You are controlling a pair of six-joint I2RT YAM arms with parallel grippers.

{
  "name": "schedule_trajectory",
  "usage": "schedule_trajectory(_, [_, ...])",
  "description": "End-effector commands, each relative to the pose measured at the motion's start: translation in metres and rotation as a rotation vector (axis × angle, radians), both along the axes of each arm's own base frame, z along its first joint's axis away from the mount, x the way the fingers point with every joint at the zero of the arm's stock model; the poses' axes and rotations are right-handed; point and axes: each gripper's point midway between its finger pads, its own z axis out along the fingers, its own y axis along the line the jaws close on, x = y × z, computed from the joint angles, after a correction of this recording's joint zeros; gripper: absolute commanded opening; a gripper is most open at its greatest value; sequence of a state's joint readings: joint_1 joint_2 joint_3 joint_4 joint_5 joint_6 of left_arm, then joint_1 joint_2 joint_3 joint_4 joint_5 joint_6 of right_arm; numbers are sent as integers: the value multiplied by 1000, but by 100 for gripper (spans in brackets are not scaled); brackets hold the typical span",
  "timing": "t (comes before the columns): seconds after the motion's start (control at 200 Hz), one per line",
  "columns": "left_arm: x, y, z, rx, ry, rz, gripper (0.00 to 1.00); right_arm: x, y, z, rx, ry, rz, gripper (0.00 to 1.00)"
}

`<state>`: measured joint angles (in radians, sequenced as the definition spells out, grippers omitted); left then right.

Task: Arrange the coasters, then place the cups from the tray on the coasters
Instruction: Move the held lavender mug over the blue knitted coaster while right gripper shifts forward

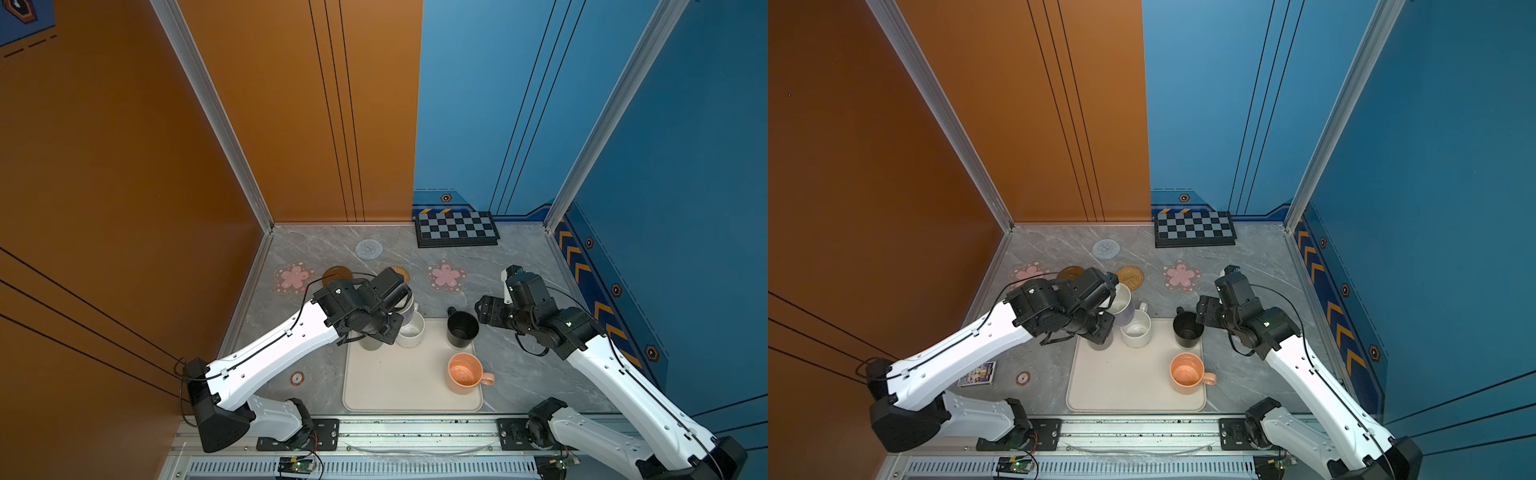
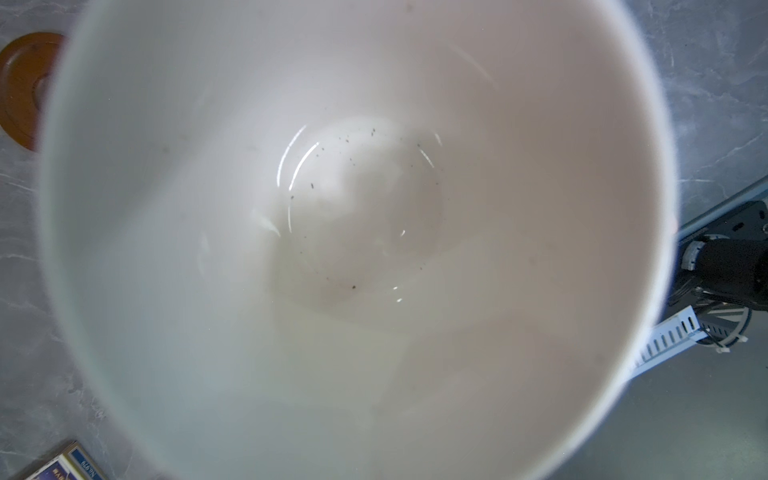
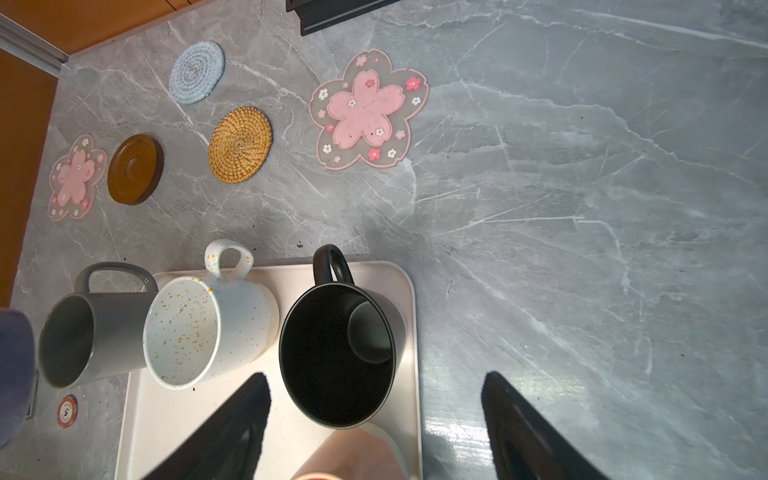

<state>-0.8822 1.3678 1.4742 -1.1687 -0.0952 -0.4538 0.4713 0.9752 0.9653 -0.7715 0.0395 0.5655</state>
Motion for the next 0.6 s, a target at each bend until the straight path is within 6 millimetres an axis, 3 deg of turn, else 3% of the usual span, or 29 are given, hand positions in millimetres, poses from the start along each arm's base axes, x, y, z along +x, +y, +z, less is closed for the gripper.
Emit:
schedule_trajectory(0.0, [24,3,21,-34,-38,-11,0,-4,-7,3,-21,1,6,83])
schedule_trajectory(0.33, [105,39,28,-10,-63,111,0,19,-19,17,-63,13,-19,83])
schedule_trajectory(0.596, [158,61,9,18,-25,190,0,43,-21,19,-62,42,-50,83])
